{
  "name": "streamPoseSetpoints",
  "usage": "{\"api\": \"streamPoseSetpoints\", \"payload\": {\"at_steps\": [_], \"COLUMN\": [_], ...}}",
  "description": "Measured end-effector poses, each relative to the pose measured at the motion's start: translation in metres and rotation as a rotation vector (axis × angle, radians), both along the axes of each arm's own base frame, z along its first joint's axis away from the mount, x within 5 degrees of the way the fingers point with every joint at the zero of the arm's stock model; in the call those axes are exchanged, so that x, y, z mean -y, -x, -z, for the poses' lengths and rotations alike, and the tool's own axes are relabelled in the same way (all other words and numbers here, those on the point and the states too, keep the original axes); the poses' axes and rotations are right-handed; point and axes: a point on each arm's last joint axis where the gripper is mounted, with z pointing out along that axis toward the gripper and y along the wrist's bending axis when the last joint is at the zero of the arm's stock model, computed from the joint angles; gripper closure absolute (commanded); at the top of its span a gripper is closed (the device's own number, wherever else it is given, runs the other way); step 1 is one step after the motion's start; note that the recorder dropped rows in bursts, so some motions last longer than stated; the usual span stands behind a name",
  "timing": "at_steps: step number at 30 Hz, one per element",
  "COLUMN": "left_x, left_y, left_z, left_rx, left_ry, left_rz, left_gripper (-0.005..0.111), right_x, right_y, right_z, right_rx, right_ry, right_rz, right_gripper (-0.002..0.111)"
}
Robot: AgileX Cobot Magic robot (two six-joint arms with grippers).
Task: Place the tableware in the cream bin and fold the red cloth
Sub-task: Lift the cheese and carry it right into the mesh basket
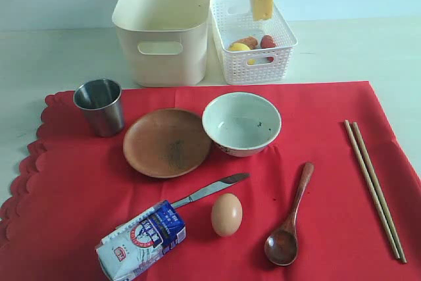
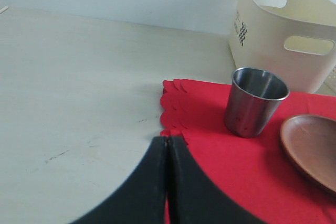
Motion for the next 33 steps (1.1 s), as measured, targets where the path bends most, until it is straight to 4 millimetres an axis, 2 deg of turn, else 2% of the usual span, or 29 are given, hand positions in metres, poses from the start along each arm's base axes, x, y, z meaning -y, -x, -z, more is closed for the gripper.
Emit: {"api": "streamPoseSetpoints", "payload": {"at_steps": [7, 15, 25, 31, 33], "left_x": [0.0, 0.0, 0.0, 0.0, 0.0], "left_y": [0.0, 0.0, 0.0, 0.0, 0.0], "left_z": [0.0, 0.0, 0.0, 0.0, 0.0], "left_rx": [0.0, 0.0, 0.0, 0.0, 0.0], "left_ry": [0.0, 0.0, 0.0, 0.0, 0.0], "left_rz": [0.0, 0.0, 0.0, 0.0, 0.0], "left_gripper": [0.107, 0.107, 0.107, 0.107, 0.107], "right_x": [-0.004, 0.009, 0.011, 0.011, 0.011], "right_y": [-0.025, -0.048, -0.055, -0.056, -0.056], "right_z": [0.039, 0.077, 0.116, 0.126, 0.128], "right_rx": [0.073, 0.063, 0.01, -0.004, -0.007], "right_ry": [0.004, 0.027, 0.053, 0.061, 0.066], "right_rz": [-0.002, 0.033, 0.035, 0.033, 0.028], "right_gripper": [0.108, 0.108, 0.108, 0.108, 0.105]}}
